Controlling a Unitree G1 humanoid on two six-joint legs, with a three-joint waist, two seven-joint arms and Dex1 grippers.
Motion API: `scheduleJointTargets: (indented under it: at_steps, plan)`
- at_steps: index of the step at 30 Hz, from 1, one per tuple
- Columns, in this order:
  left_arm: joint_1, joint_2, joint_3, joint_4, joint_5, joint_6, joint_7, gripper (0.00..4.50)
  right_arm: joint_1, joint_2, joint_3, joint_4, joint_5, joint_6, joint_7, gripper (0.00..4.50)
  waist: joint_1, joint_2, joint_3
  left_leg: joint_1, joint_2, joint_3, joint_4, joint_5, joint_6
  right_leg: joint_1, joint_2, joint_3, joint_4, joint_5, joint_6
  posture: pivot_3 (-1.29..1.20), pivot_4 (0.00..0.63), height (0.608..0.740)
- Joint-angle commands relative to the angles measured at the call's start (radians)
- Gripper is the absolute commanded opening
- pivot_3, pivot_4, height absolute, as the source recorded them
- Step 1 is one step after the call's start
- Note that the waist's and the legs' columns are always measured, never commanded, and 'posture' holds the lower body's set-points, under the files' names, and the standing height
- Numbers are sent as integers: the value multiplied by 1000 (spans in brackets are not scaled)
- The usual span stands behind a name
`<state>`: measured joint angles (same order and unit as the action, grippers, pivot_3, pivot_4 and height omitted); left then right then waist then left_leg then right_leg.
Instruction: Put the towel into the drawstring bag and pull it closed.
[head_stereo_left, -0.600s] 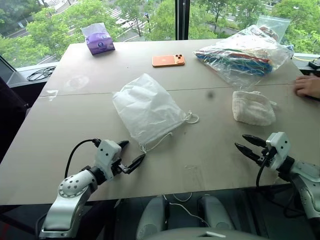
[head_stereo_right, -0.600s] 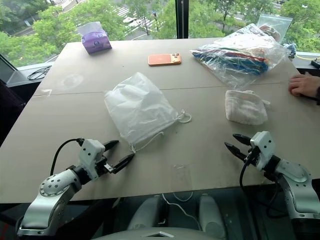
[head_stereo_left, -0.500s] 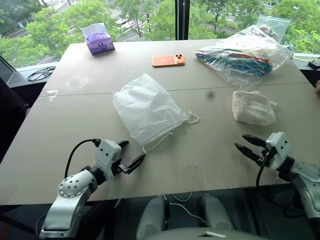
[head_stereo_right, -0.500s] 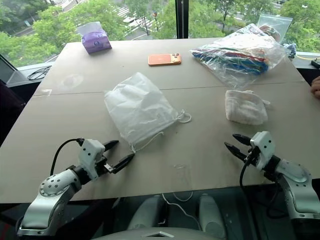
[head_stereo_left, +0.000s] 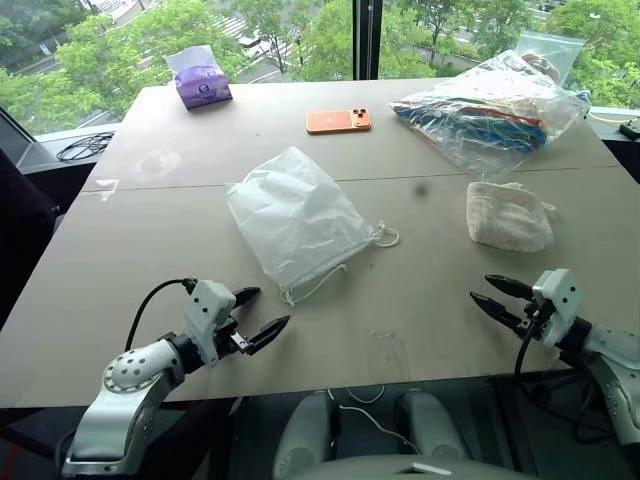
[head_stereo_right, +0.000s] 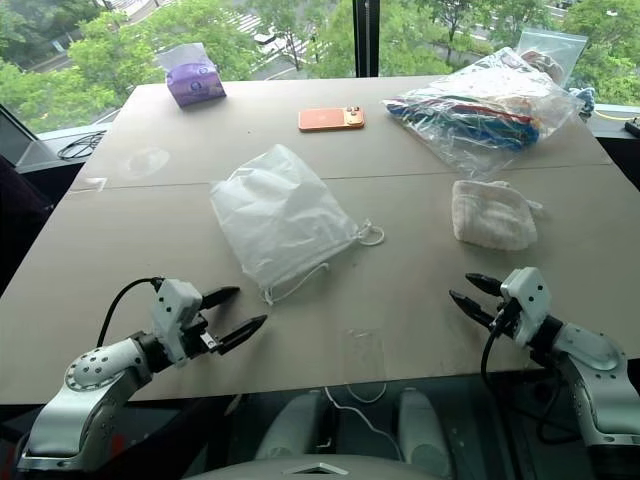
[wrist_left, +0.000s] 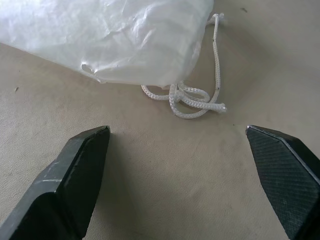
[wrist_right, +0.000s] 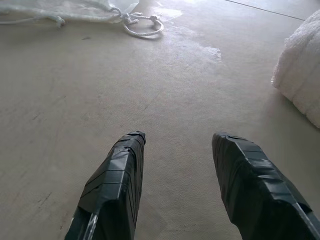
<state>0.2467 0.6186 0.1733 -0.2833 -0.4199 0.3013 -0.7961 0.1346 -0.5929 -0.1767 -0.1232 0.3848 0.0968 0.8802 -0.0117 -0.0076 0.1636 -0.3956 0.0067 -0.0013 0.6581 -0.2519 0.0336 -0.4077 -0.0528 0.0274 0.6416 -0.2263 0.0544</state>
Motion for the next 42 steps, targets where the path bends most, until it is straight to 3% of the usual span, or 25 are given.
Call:
scheduleJointTargets:
  at_steps: [1,5,13,16,20,25,34,42]
  plan:
    - [17,3,-5,2,-44,44,-39,4500,-8,-18,-34,-52,47,28,9,2872,0,0,0,0,0,0,0,0,0,0,0,0,0,0,0,0,150,740]
    - [18,46,-34,-8,20,36,-40,4500,9,-37,-33,-68,63,41,33,4469,0,0,0,0,0,0,0,0,0,0,0,0,0,0,0,0,150,740]
    - [-93,23,-82,-93,98,-80,3,4500,43,-48,-36,-168,157,115,60,4469,7,-2,1,-1,0,-1,1,0,0,0,0,0,0,0,0,0,150,740]
    - [-166,5,-126,-90,218,-179,68,4500,47,-43,-29,-209,170,128,55,4469,10,-2,1,-2,0,-1,1,0,0,0,0,-1,0,0,0,0,150,740]
    - [-240,-65,-236,-70,522,-400,268,4500,43,-24,-15,-225,145,114,27,4469,14,-3,1,-2,-1,-1,1,0,0,0,0,0,0,0,0,0,150,740]
    - [-221,-114,-284,-40,700,-533,412,4500,59,-3,-24,-298,175,135,-14,4469,14,-3,1,-2,-1,-1,1,0,0,0,0,0,-1,1,2,0,150,740]
    - [-97,-129,-156,-2,771,-656,605,4500,85,-11,-33,-354,180,157,-29,4469,17,-3,1,-2,0,-2,1,0,0,0,-1,-2,0,1,1,0,150,740]
    - [-301,-228,-302,80,750,-595,530,4500,92,-19,-41,-370,183,161,-35,4469,28,-3,1,-5,-1,-3,7,0,0,2,-1,-4,0,1,1,0,150,740]
